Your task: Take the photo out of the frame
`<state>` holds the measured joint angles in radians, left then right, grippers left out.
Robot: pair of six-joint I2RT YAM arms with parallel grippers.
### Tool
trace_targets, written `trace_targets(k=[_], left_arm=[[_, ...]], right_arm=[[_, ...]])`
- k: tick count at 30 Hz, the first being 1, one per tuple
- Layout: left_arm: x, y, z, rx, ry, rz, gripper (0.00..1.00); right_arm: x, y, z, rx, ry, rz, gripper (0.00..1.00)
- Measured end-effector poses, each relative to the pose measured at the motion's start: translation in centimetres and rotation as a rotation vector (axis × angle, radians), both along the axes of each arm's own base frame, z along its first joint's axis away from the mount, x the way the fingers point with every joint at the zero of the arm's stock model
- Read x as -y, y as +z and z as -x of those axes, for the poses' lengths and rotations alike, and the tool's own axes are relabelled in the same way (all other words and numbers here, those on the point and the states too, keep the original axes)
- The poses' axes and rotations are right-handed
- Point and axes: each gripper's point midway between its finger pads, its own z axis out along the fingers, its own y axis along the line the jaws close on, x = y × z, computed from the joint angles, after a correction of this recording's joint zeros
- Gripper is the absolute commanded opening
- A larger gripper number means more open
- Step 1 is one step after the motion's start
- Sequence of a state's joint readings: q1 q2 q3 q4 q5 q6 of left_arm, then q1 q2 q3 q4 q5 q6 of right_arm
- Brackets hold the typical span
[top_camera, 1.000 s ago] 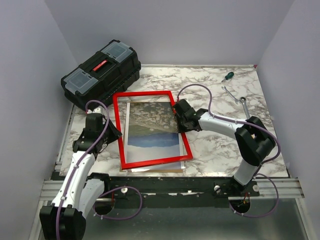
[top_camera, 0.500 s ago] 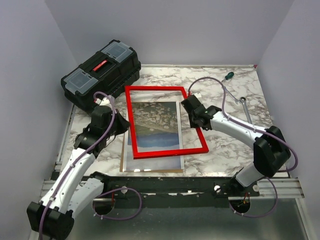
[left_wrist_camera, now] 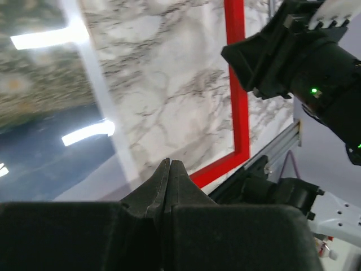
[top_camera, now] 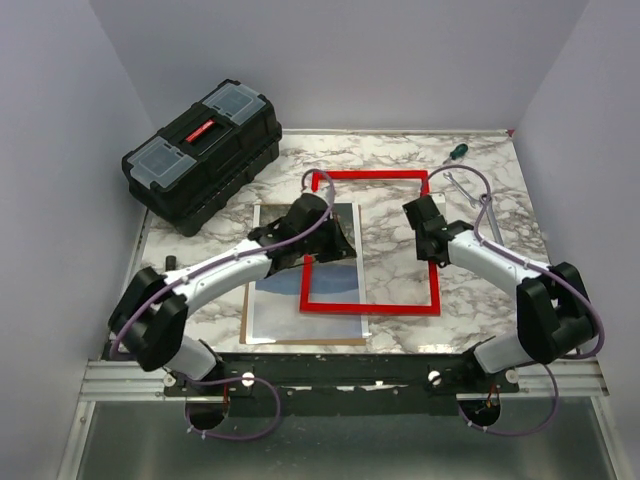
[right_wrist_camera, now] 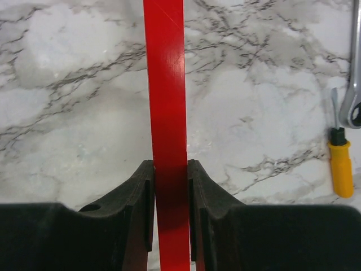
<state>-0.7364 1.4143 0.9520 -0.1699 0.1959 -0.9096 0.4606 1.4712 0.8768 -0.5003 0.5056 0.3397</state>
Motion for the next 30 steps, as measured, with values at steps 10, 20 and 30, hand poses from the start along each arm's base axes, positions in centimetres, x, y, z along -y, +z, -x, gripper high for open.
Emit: trace_targets(k=[10, 20, 30], left_arm=[[7.0, 1.6, 1.5, -0.003, -0.118, 0.087, 0.21], [-4.4, 7.4, 2.9, 0.229, -0.002, 0.150, 0.57], [-13.0, -1.5, 3.4, 0.118, 0.169, -0.077, 0.59]], right_arm=[[3.3, 0.8, -1.2, 0.013, -0.088, 0.016, 0.63], [1.9, 5.5, -4.4, 0.087, -0.113, 0.000, 0.77], [-22.2, 6.8, -4.2, 0.110, 0.082, -0.449, 0.84]])
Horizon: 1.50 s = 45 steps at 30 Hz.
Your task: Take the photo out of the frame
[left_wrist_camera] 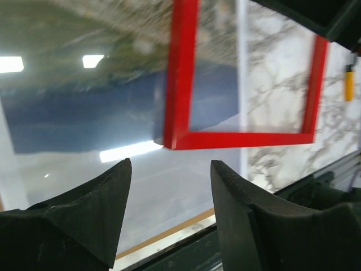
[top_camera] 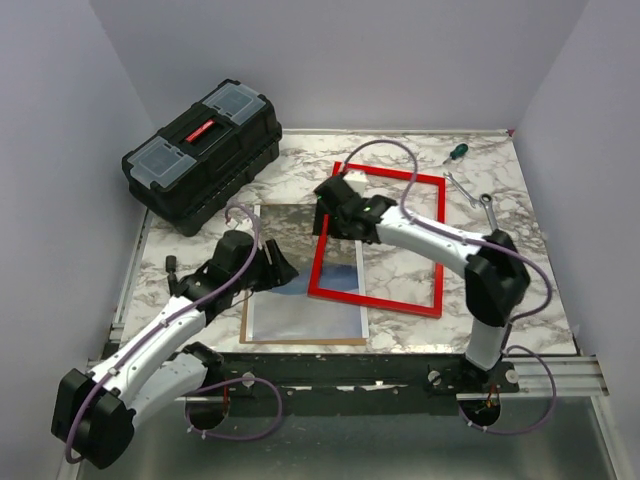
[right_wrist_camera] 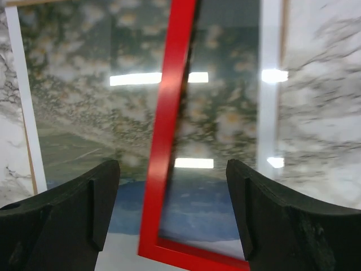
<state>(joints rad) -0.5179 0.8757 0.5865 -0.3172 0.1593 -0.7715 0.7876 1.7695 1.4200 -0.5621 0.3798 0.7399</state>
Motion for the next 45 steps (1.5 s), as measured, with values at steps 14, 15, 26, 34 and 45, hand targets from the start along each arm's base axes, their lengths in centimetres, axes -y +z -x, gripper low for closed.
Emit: trace_targets(k=[14, 15, 26, 34, 45], left_arm=[[-3.5, -10.4, 2.2, -0.227, 0.166, -0.133, 0.48], [-3.5, -10.4, 2.1, -0.225, 0.176, -0.126, 0.47], [-3.9, -10.3, 1.8, -0.191, 0.229, -0.093, 0.47], [-4.1, -10.3, 1.8, -0.191, 0.239, -0.100, 0.47], [-4.6, -10.3, 2.0, -0.192, 0.253, -0.116, 0.47]], right_arm=[[-6.8, -8.1, 3.5, -0.130, -0.081, 0.106, 0.54], [-6.7, -8.2, 3.5, -0.128, -0.084, 0.112, 0.53], [-6.4, -9.9, 3.4, -0.121, -0.100, 0.166, 0.18], [-5.1, -9.2, 4.1, -0.121, -0.041, 0.218, 0.01], [1.9, -4.2, 8.7, -0.080, 0.128, 0.164, 0.00]])
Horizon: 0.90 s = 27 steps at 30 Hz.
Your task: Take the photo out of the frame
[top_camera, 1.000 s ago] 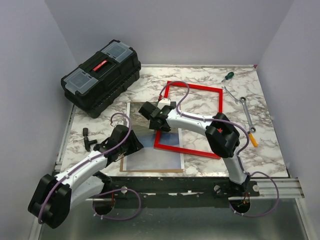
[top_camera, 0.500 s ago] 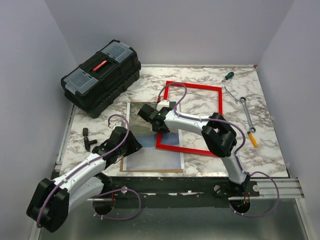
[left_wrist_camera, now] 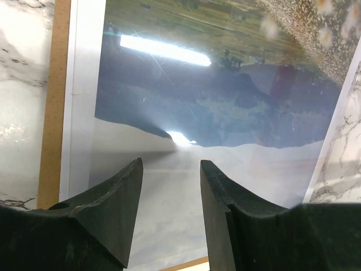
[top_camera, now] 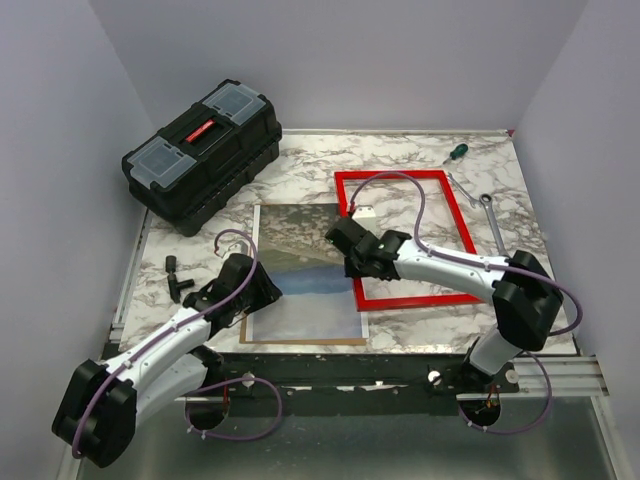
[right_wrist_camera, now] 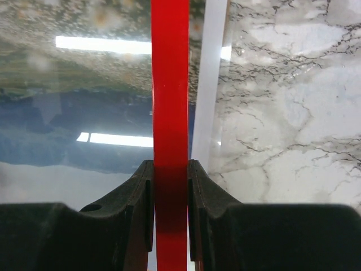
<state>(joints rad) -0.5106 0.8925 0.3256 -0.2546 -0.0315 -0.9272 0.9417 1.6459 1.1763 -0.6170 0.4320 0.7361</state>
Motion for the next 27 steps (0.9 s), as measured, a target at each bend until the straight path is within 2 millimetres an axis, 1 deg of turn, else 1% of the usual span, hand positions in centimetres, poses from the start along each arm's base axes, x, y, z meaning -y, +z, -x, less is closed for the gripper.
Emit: trace_targets(k=[2, 5, 8, 13, 22, 27], left_arm=[[-0.1, 0.0, 0.0, -0.002, 0.001, -0.005, 0.48], [-0.2, 0.0, 0.0, -0.006, 0.002, -0.011, 0.48], [-0.2, 0.0, 0.0, -0.010, 0.002, -0.015, 0.48], [-0.2, 0.0, 0.0, -0.013, -0.001, -0.020, 0.48], [-0.2, 0.0, 0.0, -0.012, -0.002, -0.024, 0.49], [-0.2, 0.1, 0.0, -0.011, -0.004, -0.027, 0.50]], right_arm=[[0.8, -0.8, 0.2, 0.000, 0.006, 0.002, 0.01], [2.0, -2.6, 0.3, -0.011, 0.003, 0.008, 0.01], [3.1, -3.9, 0.1, -0.020, -0.008, 0.017, 0.01], [4.0, -4.6, -1.0, -0.006, -0.033, 0.011, 0.01], [4.7, -5.9, -2.2, 0.003, -0.049, 0.046, 0.01], [5.1, -6.0, -2.7, 0.008, -0.060, 0.051, 0.01]])
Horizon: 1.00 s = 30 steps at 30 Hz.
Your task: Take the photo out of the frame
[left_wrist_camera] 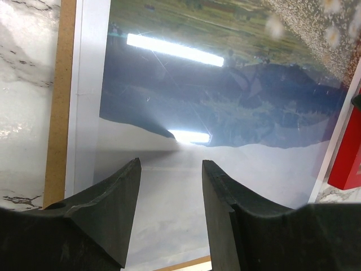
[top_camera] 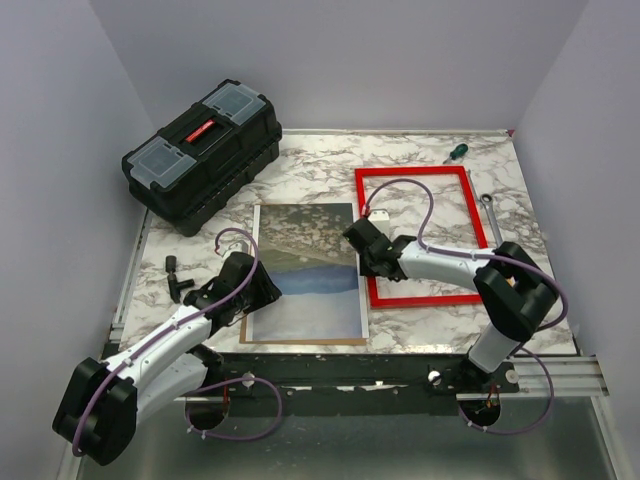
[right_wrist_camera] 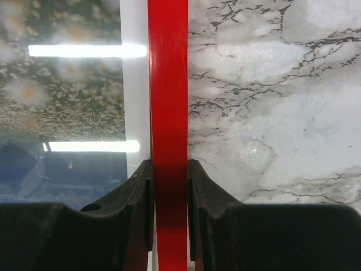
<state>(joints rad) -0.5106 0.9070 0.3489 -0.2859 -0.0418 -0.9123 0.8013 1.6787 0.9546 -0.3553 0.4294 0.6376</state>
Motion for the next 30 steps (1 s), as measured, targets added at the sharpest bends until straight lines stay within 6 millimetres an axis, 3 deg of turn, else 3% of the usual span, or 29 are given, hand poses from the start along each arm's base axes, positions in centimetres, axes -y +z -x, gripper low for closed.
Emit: trace_targets(k=[12, 16, 19, 20, 24, 27, 30], left_arm=[[-0.1, 0.0, 0.0, 0.002, -0.003, -0.007, 0.52], [-0.1, 0.1, 0.0, 0.002, -0.005, -0.009, 0.53], [-0.1, 0.1, 0.0, 0.000, -0.007, -0.013, 0.54], [-0.2, 0.1, 0.0, -0.001, -0.009, -0.016, 0.55], [-0.3, 0.4, 0.2, -0.011, -0.020, -0.032, 0.66], [0.0, 1.6, 0.0, 0.017, -0.053, -0.027, 0.74], [1.1, 4.0, -0.1, 0.086, -0.125, 0.021, 0.75]], right_arm=[[0.4, -0.1, -1.3, 0.018, -0.015, 0.016, 0.01], [0.8, -0.1, -1.7, 0.020, -0.012, 0.029, 0.05], [1.0, -0.1, -1.8, 0.019, -0.005, 0.038, 0.23], [1.0, -0.1, -1.8, 0.018, -0.003, 0.040, 0.33], [0.7, 0.5, -1.6, 0.000, 0.012, 0.028, 0.59], [0.3, 2.6, -0.7, -0.002, 0.025, -0.024, 0.71], [-0.8, 6.3, 0.8, 0.022, 0.049, -0.139, 0.73]])
